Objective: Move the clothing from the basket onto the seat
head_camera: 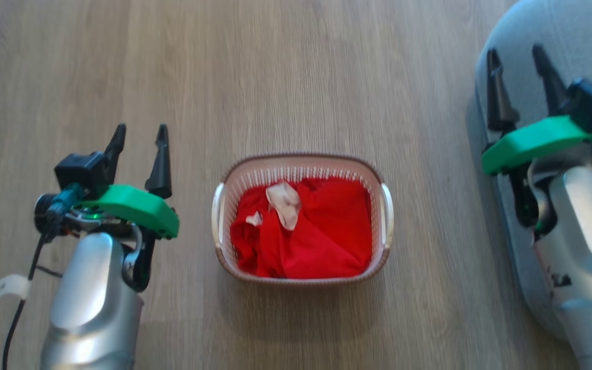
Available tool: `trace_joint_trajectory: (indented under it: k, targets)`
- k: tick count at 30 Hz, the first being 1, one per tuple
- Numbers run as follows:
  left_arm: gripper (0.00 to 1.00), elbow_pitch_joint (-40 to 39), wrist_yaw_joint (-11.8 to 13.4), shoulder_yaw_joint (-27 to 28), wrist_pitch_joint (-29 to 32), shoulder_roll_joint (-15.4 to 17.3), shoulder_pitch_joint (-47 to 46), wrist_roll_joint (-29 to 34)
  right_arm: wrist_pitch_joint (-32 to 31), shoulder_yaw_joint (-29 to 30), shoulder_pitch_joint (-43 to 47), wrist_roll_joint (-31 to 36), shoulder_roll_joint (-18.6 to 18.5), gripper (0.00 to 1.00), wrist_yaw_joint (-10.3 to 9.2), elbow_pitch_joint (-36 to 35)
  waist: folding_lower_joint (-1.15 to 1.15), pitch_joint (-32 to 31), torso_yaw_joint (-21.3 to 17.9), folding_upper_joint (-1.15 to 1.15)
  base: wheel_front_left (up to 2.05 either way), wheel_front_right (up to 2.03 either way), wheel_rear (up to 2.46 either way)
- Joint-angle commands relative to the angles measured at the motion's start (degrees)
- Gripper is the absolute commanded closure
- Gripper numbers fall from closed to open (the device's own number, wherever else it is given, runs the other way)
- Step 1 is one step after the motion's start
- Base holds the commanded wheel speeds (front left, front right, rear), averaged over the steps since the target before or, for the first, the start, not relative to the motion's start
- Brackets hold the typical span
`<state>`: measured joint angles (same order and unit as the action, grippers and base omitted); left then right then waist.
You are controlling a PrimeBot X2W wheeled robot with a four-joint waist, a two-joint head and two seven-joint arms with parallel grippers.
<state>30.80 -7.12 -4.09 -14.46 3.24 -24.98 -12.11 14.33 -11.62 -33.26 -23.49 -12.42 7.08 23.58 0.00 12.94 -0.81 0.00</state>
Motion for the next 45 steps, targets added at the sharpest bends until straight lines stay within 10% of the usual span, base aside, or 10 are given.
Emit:
trace_joint_trajectory:
  k: [1,29,45]
  targets:
    - [0.00,-1.3,-0.4,0.9,-0.5,0.9,-2.5,-0.1,0.7,-0.2,-2.2,0.6,0.4,0.00,0.41,-2.4,0.00,4.1,-0.8,0.00,0.00,0.00,0.00]
    - [0.00,12.7,-0.4,-23.7,-0.5,0.4,-20.5,-3.2,0.7,0.8,-17.8,3.8,3.8,0.00,0.41,-19.6,0.00,37.9,-9.1,0.00,0.00,0.00,0.00]
    - [0.00,28.8,-0.4,-33.1,-0.4,2.0,-30.4,-5.5,0.7,0.9,-17.6,3.5,8.1,0.00,0.41,-21.6,0.00,45.6,-15.5,0.00,0.00,0.00,0.00]
